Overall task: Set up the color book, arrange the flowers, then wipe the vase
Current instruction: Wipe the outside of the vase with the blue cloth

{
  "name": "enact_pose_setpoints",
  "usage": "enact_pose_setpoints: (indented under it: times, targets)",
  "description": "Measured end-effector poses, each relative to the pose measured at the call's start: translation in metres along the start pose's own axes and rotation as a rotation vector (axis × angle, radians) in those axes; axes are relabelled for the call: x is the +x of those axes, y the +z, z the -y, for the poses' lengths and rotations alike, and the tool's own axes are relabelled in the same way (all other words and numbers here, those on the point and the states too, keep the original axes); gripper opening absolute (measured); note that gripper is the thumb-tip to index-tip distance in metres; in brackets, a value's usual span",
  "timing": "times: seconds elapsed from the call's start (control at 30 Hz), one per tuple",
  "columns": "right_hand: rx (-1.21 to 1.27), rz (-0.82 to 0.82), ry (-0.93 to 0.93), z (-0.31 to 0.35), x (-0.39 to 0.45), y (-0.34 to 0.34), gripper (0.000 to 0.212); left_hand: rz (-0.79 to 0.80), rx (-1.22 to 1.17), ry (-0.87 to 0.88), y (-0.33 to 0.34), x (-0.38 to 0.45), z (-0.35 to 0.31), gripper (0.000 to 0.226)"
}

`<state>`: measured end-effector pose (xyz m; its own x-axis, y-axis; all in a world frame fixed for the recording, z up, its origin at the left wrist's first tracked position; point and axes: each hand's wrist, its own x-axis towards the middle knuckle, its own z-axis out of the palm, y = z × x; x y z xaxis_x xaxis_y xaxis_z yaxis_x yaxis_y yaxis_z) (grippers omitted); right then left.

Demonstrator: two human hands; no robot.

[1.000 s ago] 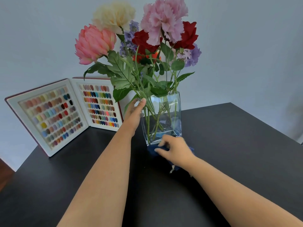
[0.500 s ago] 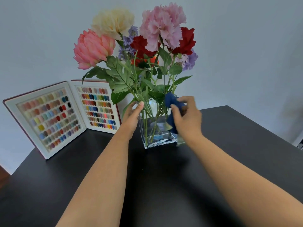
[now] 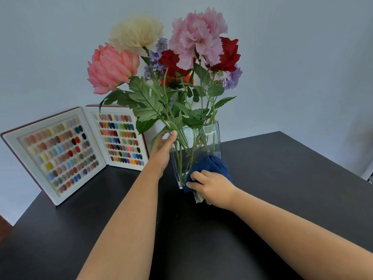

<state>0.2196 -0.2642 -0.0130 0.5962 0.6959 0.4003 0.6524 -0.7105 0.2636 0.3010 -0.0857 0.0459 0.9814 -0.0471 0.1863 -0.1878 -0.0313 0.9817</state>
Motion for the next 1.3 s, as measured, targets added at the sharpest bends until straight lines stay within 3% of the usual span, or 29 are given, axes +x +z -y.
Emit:
enact_pose_setpoints:
  times: [0.07, 0.13, 0.3, 0.4, 0.47, 0.63, 0.8, 0.93, 1.0, 1.17, 1.3]
  targets:
    - [-0.019, 0.042, -0.01, -0.007, -0.001, -0.006, 0.045, 0.001, -0.003, 0.004, 0.0, 0.0, 0.0, 0.064]
    - [-0.012, -0.022, 0.043, -0.017, 0.0, -0.013, 0.037, 0.001, 0.006, 0.019, 0.001, 0.001, 0.0, 0.054]
    - [0.257, -0.28, 0.546, -0.046, 0.011, -0.044, 0.03, -0.015, 0.014, 0.028, 0.0, 0.002, 0.006, 0.049]
    - [0.272, -0.5, 0.605, -0.055, 0.025, -0.059, 0.029, -0.03, 0.009, 0.019, 0.001, 0.002, 0.008, 0.058]
    - [0.29, -0.538, 0.594, -0.051, 0.035, -0.063, 0.03, -0.04, 0.007, 0.018, 0.0, 0.002, 0.008, 0.058]
    - [0.209, -0.42, 0.33, -0.027, 0.032, -0.043, 0.034, -0.033, 0.01, 0.027, 0.001, 0.001, 0.006, 0.061]
    - [0.077, -0.101, 0.059, -0.025, -0.004, -0.021, 0.044, -0.035, 0.015, 0.024, 0.001, -0.001, 0.005, 0.075]
    - [-0.019, 0.063, -0.017, -0.042, -0.029, -0.02, 0.051, -0.022, 0.009, 0.031, 0.001, -0.002, 0.005, 0.081]
    - [0.009, -0.005, 0.056, -0.051, -0.032, -0.027, 0.045, -0.025, 0.004, 0.042, 0.002, -0.002, 0.005, 0.081]
    - [0.163, -0.378, 0.447, -0.087, -0.015, -0.061, 0.033, -0.043, -0.009, 0.05, 0.003, -0.002, 0.007, 0.081]
    - [0.192, -0.491, 0.502, -0.091, 0.008, -0.069, 0.031, -0.035, -0.026, 0.033, 0.002, -0.002, 0.008, 0.079]
